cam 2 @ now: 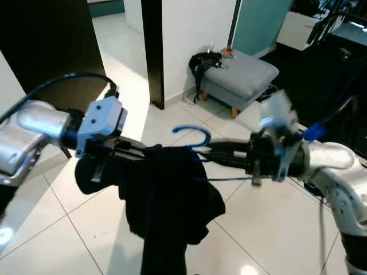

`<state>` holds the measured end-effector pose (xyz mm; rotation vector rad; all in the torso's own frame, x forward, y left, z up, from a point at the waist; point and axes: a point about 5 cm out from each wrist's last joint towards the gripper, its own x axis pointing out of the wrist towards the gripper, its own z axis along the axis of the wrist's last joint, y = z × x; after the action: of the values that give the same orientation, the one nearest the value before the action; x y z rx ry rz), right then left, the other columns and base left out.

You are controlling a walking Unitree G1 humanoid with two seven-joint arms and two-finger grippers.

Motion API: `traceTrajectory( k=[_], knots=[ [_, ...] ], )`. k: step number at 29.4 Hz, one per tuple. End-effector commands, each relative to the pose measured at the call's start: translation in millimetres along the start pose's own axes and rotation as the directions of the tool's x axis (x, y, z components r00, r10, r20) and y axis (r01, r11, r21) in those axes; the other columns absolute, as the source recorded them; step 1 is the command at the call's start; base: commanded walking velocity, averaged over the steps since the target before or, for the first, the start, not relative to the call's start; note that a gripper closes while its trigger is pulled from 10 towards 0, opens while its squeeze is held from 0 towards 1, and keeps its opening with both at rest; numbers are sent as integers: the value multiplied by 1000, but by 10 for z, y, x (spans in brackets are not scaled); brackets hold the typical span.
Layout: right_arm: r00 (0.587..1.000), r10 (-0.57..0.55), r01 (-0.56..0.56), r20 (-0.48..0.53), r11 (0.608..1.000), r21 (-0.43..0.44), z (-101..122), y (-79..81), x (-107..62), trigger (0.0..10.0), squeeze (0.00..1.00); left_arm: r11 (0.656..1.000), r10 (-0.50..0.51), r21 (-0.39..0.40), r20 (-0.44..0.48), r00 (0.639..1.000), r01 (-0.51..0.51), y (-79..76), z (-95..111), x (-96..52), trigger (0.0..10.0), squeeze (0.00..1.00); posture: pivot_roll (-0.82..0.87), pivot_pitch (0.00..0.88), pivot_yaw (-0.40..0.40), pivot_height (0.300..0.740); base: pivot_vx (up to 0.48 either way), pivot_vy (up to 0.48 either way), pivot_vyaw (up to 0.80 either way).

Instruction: Hang hanger

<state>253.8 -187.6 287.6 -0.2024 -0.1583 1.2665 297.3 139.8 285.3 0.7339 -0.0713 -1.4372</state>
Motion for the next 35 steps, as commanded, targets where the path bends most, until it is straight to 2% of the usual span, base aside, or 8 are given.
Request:
traceTrajectory(
  k=[1, 8, 18, 28, 29, 32, 34, 35],
  knots=[
    [1000, -29, 29, -7, 999, 24, -37, -10, -71, 10000, 1000, 999, 30, 39, 18, 999, -30, 69, 67, -46, 0, 0, 99, 99, -46, 740, 0, 0, 0],
    [997, -72, 73, -26, 997, 40, -72, 2, -184, 10000, 1000, 998, 41, 49, 10, 999, -42, 108, 43, -84, 0, 0, 98, 101, -48, 740, 0, 0, 0],
    [905, -417, 424, -81, 896, 129, -139, 141, -1155, 10000, 1000, 982, 173, 78, -19, 985, -171, 360, 29, -443, 0, 0, 73, 111, -51, 740, 0, 0, 0],
    [883, -457, 463, -111, 806, 368, -801, 452, -1098, 10000, 1000, 972, 190, 119, 117, 975, -204, 468, 339, -491, 0, 0, 82, 106, -48, 740, 0, 0, 0],
    [844, -535, 500, -30, 767, 402, -982, 233, -768, 10000, 0, 981, 127, 114, 211, 969, -154, 426, 468, -451, 2471, 0, 89, 105, -53, 740, 0, 0, 0],
    [844, -536, 492, -10, 767, 413, -976, 215, -718, 10000, 0, 982, 125, 115, 217, 968, -152, 430, 474, -447, 2471, 0, 89, 105, -53, 740, 0, 0, 0],
    [851, -525, 466, 21, 774, 428, -962, 193, -596, 10000, 0, 981, 123, 116, 232, 965, -153, 435, 499, -435, 9765, 0, 92, 106, -55, 740, 0, 0, 0],
    [858, -513, 449, 37, 782, 432, -951, 186, -525, 10000, 0, 981, 122, 116, 241, 963, -154, 435, 515, -427, 10000, 0, 92, 106, -55, 740, 0, 0, 0]
  ],
)
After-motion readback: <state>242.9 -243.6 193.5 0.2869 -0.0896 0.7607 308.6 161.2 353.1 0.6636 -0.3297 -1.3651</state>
